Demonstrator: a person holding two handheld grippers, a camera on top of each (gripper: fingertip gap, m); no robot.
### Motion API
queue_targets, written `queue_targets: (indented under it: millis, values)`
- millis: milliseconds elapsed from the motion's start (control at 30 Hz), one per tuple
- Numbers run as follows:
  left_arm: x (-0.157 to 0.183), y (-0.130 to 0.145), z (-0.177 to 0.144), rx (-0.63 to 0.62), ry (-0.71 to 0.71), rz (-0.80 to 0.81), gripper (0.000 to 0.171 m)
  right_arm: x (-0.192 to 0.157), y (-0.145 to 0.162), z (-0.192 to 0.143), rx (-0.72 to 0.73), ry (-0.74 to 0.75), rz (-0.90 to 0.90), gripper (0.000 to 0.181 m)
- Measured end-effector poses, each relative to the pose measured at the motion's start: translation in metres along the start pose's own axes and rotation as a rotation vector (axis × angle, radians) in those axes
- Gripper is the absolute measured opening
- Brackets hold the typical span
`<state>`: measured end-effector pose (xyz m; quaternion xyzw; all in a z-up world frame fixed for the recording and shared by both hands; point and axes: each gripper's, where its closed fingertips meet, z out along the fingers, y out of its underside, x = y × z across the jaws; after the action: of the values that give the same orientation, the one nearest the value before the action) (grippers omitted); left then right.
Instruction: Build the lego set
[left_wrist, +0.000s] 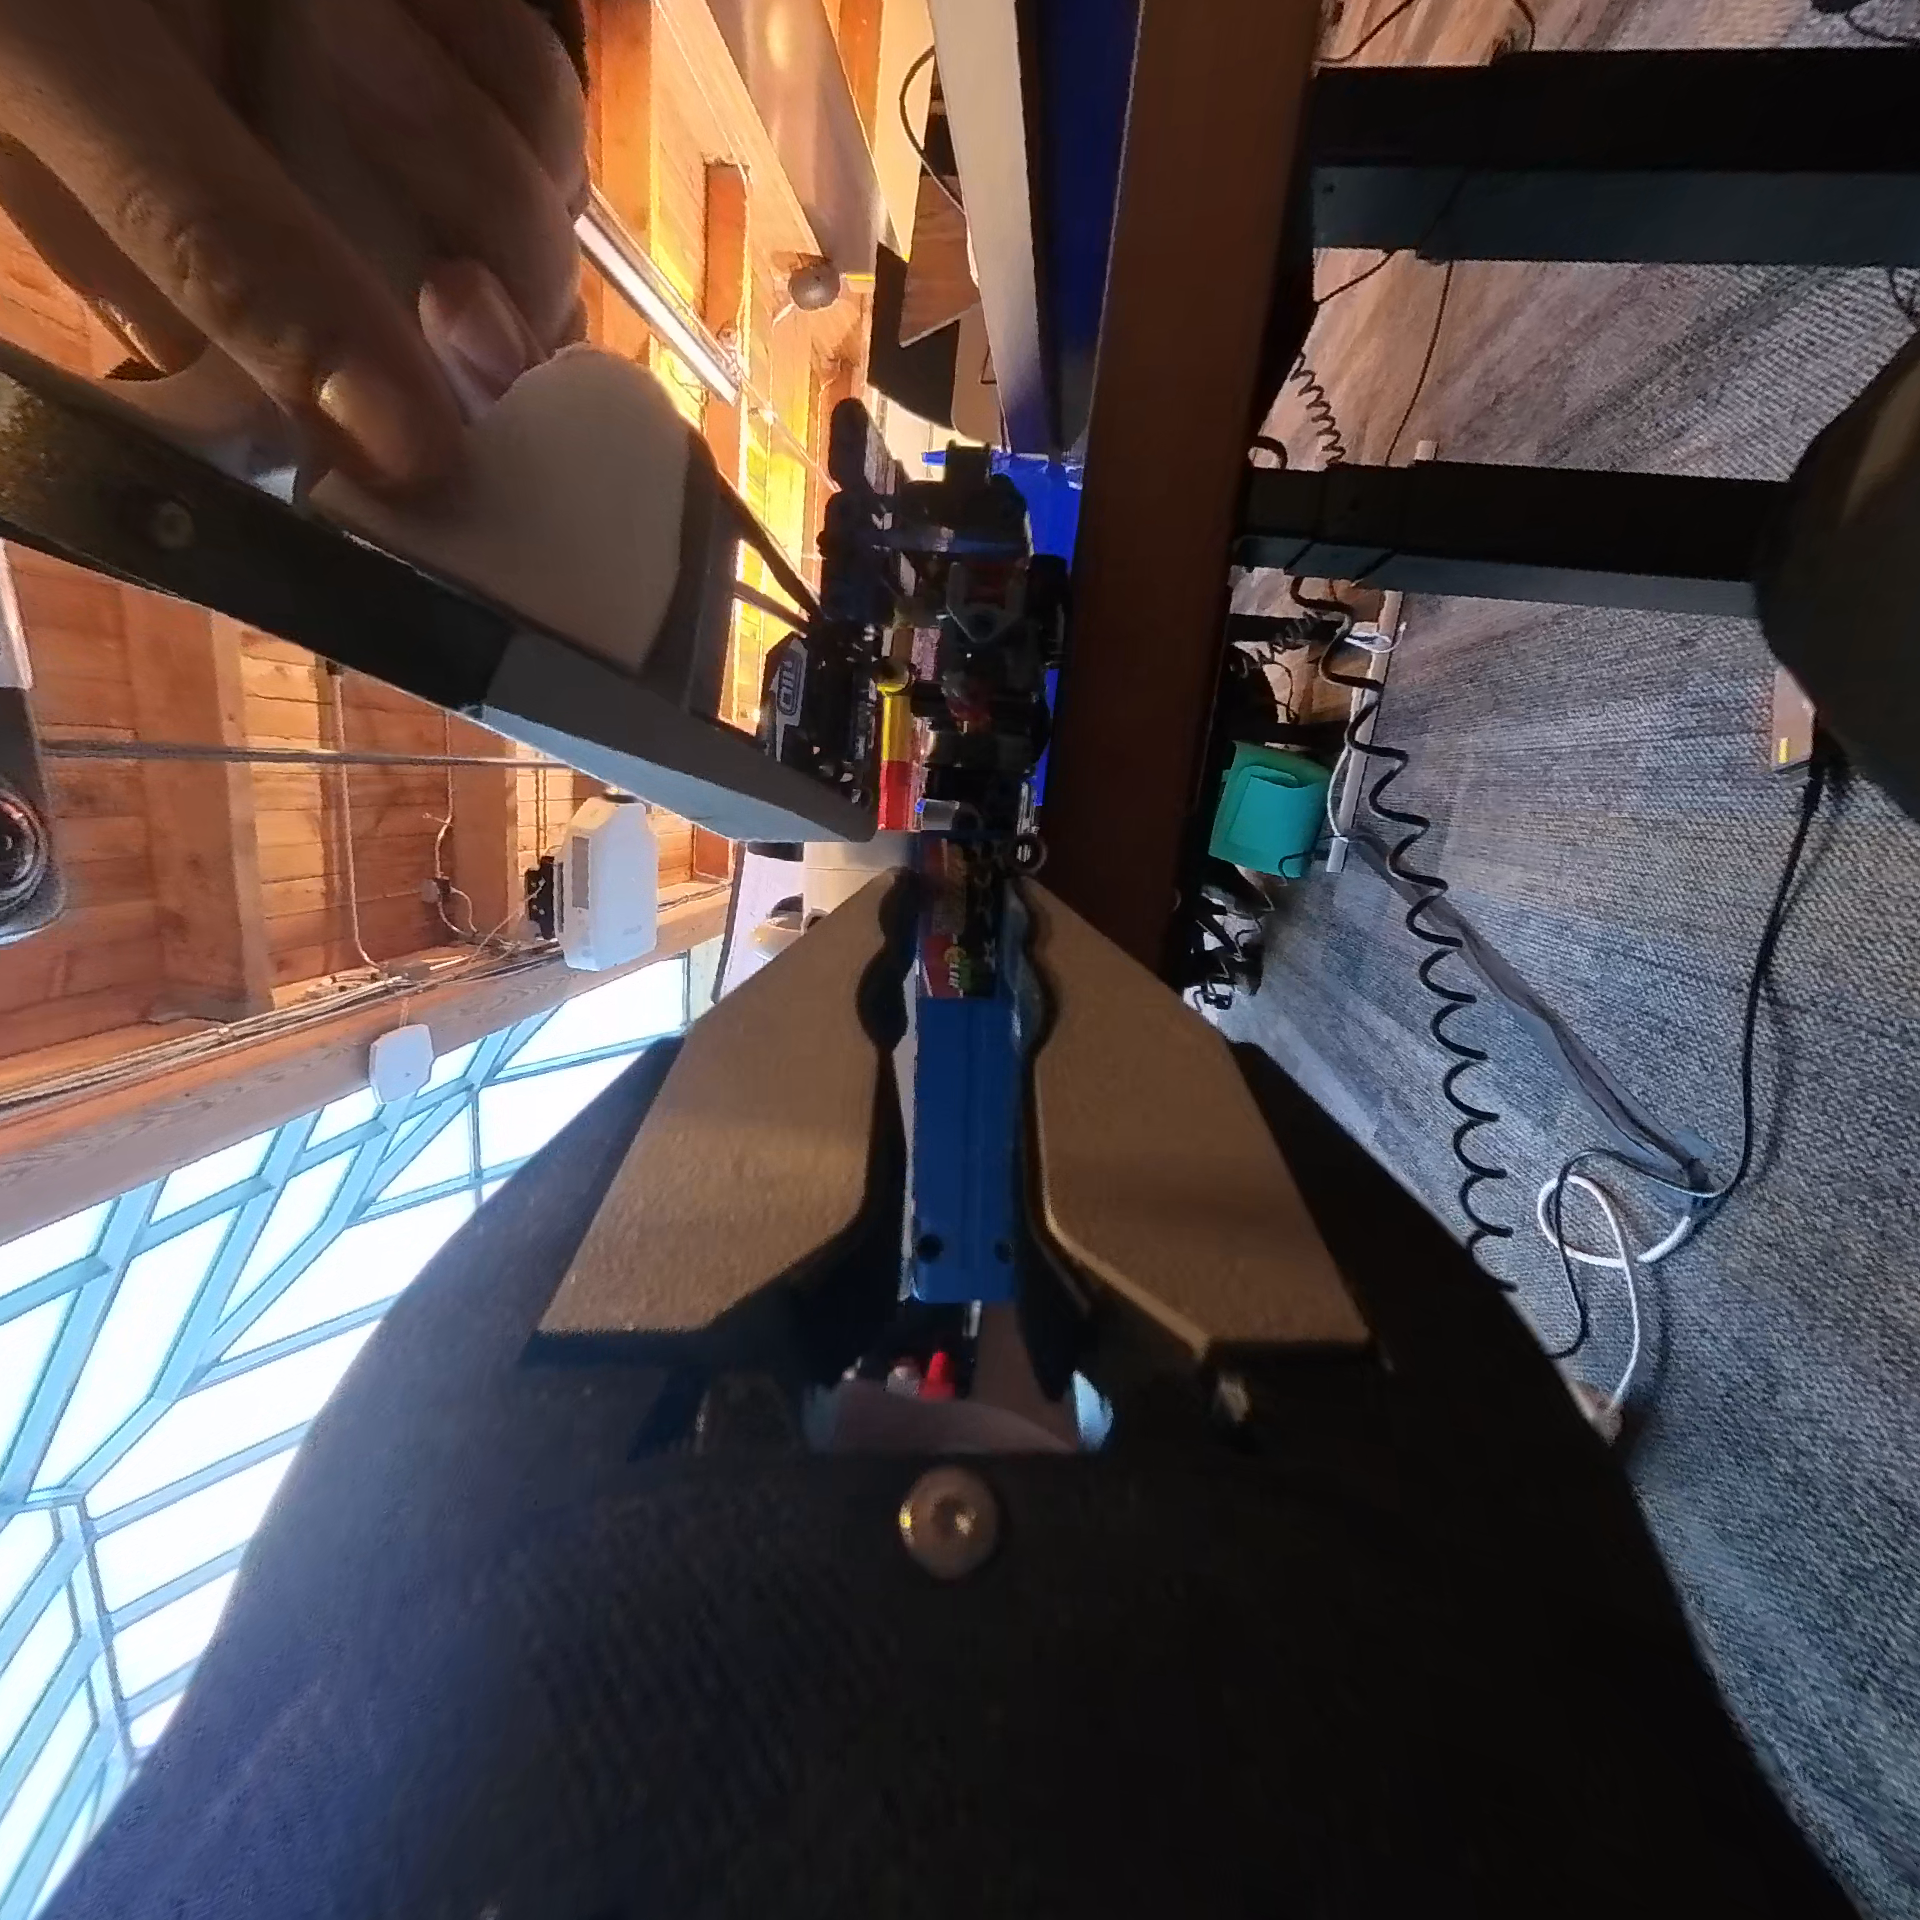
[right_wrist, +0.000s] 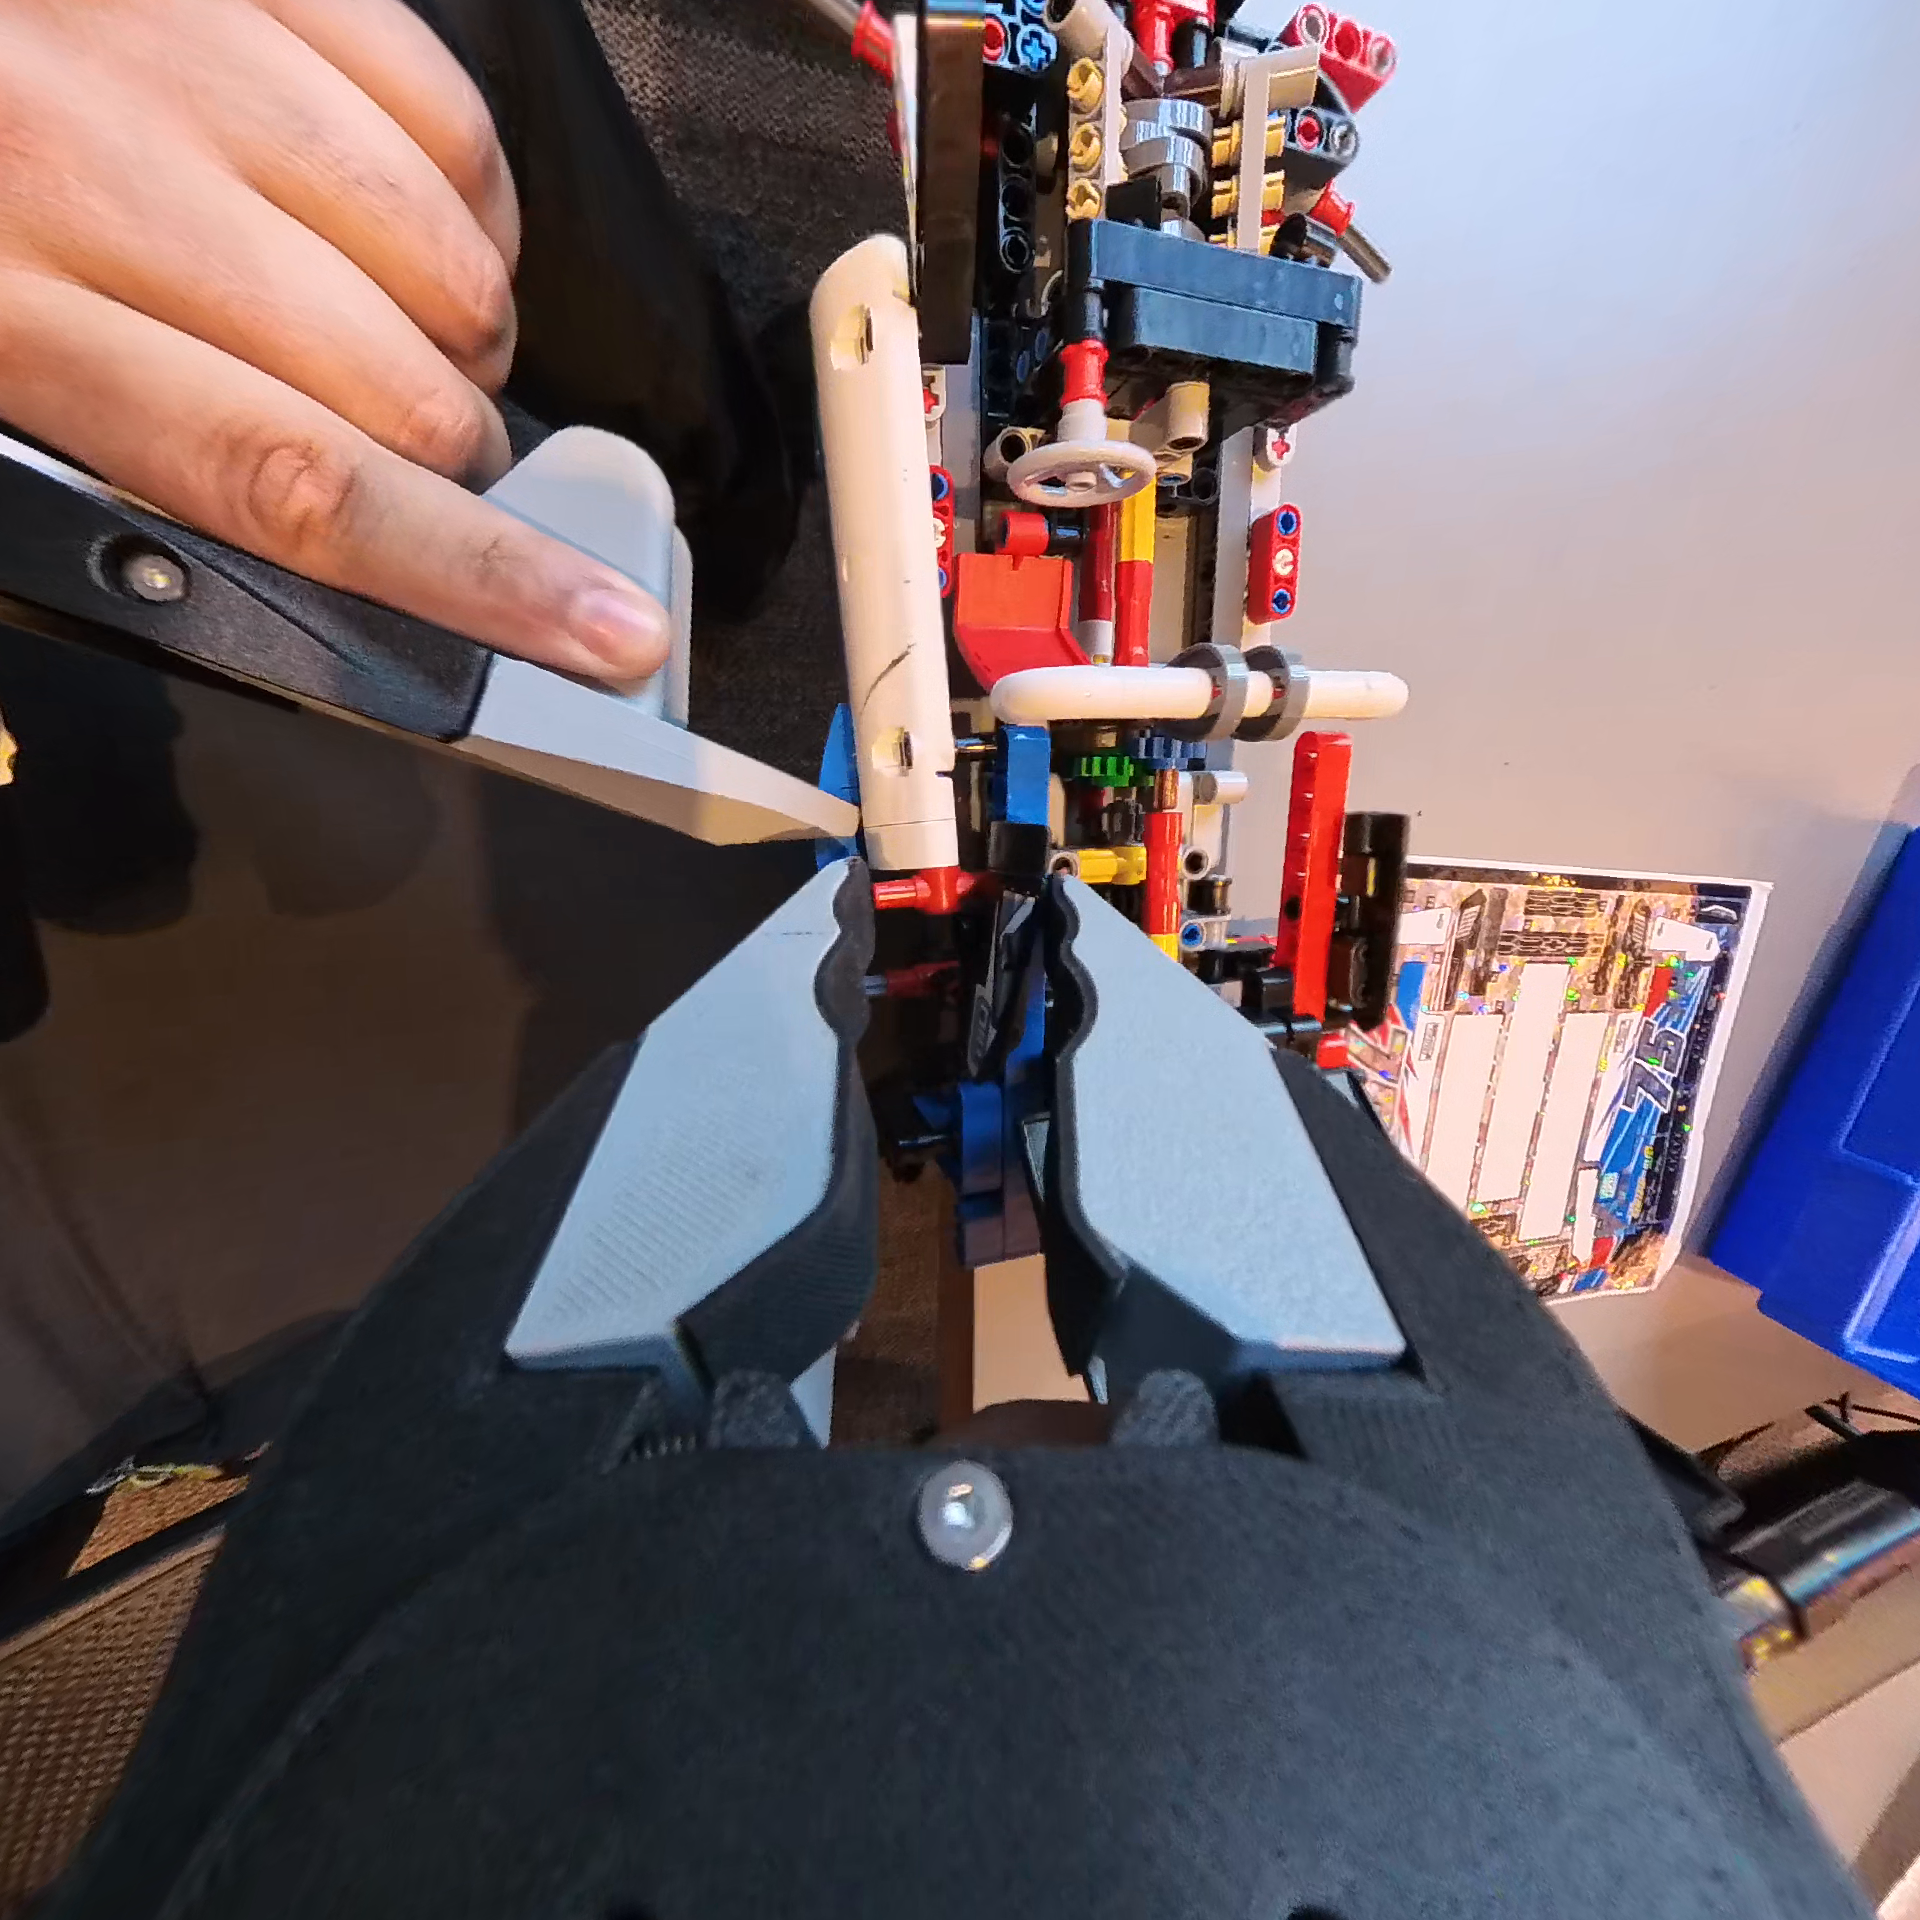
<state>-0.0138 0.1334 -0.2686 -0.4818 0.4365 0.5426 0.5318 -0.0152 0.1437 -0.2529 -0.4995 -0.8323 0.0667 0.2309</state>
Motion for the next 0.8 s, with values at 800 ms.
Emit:
queue_targets:
  millis: [800]
  values:
    - [0.0002,0.0019,0.0005,0.032,0.034,-0.005,0.013,0.0014,-0.0005,0.0007,0.008,0.014,-0.01,0.031]
